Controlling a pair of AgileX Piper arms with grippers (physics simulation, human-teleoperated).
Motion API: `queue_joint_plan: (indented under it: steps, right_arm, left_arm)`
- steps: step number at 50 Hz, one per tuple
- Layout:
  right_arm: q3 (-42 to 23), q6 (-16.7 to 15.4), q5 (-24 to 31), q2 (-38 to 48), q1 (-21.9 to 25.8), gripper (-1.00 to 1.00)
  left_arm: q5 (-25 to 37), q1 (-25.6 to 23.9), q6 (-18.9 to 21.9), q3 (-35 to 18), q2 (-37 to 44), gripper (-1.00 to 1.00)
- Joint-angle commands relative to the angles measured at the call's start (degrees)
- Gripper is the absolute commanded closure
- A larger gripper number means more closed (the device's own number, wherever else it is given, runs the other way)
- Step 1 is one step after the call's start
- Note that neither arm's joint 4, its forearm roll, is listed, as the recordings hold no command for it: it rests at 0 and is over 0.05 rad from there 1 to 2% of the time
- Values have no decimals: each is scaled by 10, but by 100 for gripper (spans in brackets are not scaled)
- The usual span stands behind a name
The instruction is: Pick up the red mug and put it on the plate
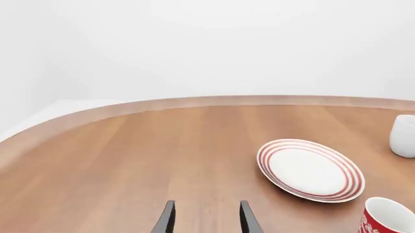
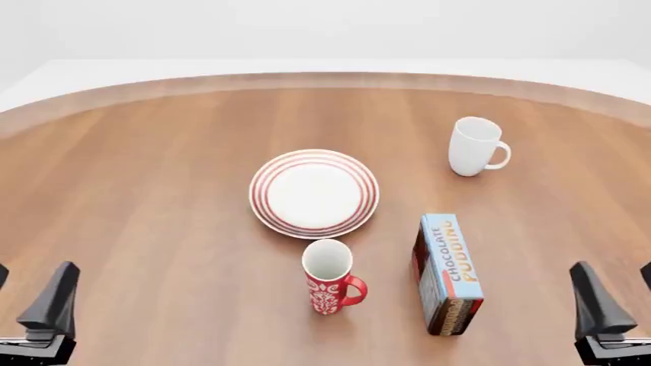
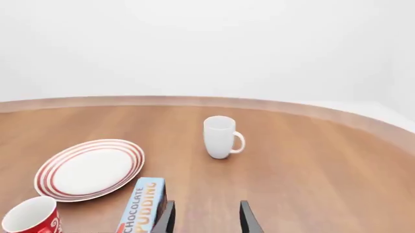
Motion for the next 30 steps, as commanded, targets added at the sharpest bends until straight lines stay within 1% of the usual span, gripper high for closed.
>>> queue_joint_plan:
  steps: [1,8,12,13,14,15,16,17,18,19,21,23,26,27,28,30]
  right_arm:
    - [-7,-4,2,0,13,-100]
    - [-10,0,8,0,18,-100]
    - [-31,5,23,1,20,-100]
    - [-39,6,26,4,24,-100]
    - [-49,14,32,1,33,-100]
    - [-70,14,52,2,57,-100]
    - [-78,10,61,4,68,-100]
    - [-88,2,68,17,88,-100]
    - [-88,2,67,17,88,-100]
    - [-103,-6,73,24,89,-100]
    - [-122,-6,69,49,100,-100]
    - [-145,-12,81,61,108,-100]
    - [-171,-28,80,99,130,-100]
    - [-194,-29,84,120,138,-100]
    - [-194,-29,83,121,138,-100]
    - [-213,-39,80,150,157,-100]
  left_arm:
    - [-1,0,0,-1,3,-100]
    - [-1,0,0,-1,3,-100]
    - [-1,0,0,-1,3,-100]
    - [-1,0,0,-1,3,-100]
    - [-1,0,0,-1,3,-100]
    - [-1,0,0,-1,3,-100]
    - [-1,0,0,-1,3,-100]
    - [-1,0,0,-1,3,-100]
    - [-1,0,0,-1,3,-100]
    - [-1,0,0,-1,3,-100]
    - [-1,0,0,-1,3,-100]
    - [-1,0,0,-1,3,-100]
    - [-1,0,0,-1,3,-100]
    - [-1,0,0,-1,3,-100]
    - [-1,0,0,-1,3,-100]
    - [-1,0,0,-1,3,-100]
